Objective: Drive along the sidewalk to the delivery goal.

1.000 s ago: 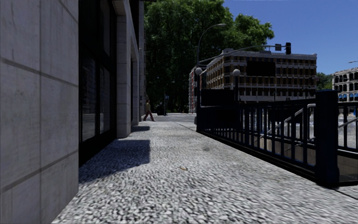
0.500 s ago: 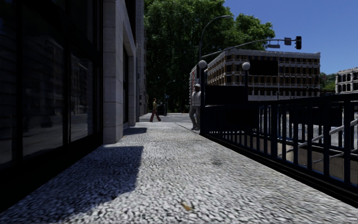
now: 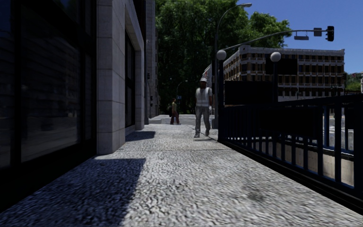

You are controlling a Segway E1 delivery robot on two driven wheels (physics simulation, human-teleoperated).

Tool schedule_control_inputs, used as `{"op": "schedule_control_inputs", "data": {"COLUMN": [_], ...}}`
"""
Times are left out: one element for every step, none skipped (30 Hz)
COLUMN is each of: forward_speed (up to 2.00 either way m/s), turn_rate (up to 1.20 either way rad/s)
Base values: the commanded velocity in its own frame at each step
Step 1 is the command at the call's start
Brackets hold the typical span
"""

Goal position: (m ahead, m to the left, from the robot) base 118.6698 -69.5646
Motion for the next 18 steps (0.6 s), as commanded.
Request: {"op": "schedule_control_inputs", "data": {"forward_speed": [2.0,2.0,2.0,2.0,1.96,1.96,1.87,1.81,1.79,1.79,1.79,1.79,1.79,1.79,1.79,1.79,1.79,1.79], "turn_rate": [0.18,0.18,0.22,0.38,0.44,0.44,0.46,0.46,0.46,0.46,0.46,0.46,0.46,0.46,0.46,0.46,0.46,0.44]}}
